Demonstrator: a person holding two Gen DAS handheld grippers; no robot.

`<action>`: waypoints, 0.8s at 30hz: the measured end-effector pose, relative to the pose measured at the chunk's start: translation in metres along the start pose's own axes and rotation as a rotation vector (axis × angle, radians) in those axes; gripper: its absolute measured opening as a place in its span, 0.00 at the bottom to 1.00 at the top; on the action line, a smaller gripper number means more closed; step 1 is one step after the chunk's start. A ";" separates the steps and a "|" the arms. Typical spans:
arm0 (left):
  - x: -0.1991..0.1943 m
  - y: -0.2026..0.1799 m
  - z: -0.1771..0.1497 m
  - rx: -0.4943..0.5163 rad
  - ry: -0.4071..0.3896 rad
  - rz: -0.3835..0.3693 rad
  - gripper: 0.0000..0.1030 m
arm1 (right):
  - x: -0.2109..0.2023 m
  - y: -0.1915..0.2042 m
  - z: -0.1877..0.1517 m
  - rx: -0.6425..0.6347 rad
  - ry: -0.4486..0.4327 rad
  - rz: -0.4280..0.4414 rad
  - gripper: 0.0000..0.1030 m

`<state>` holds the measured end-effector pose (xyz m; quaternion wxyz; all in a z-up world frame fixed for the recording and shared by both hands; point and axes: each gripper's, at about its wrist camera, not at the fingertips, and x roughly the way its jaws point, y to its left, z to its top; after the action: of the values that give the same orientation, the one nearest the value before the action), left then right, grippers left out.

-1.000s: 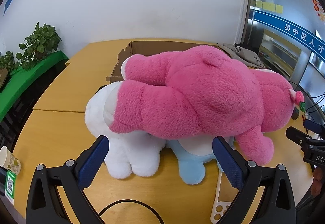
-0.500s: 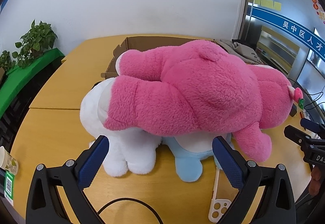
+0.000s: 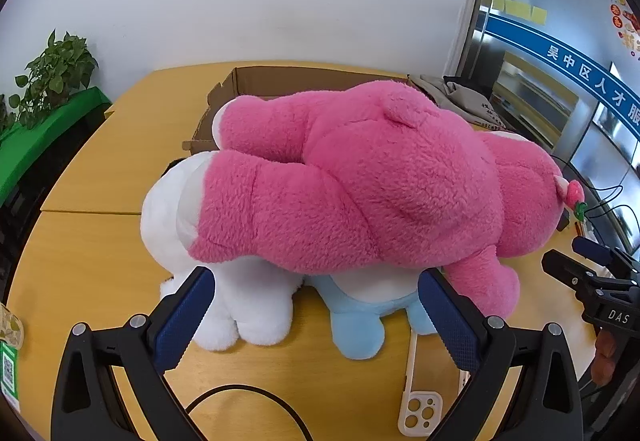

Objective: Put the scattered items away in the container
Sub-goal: 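Move both grippers over the pink bear lying on the other toys, then close the left gripper on the pink bear's back while the right gripper grips its head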

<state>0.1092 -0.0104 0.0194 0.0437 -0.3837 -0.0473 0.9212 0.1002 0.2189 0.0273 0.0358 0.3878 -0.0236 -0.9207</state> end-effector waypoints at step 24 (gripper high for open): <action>0.073 -0.001 0.083 0.056 0.105 -0.366 0.86 | 0.071 -0.062 0.059 0.217 0.040 0.290 0.99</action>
<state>-0.0008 -0.0052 0.0261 0.2234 -0.4151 -0.0882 0.8775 0.0053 0.2755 0.0138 0.1269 0.4002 -0.1777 -0.8901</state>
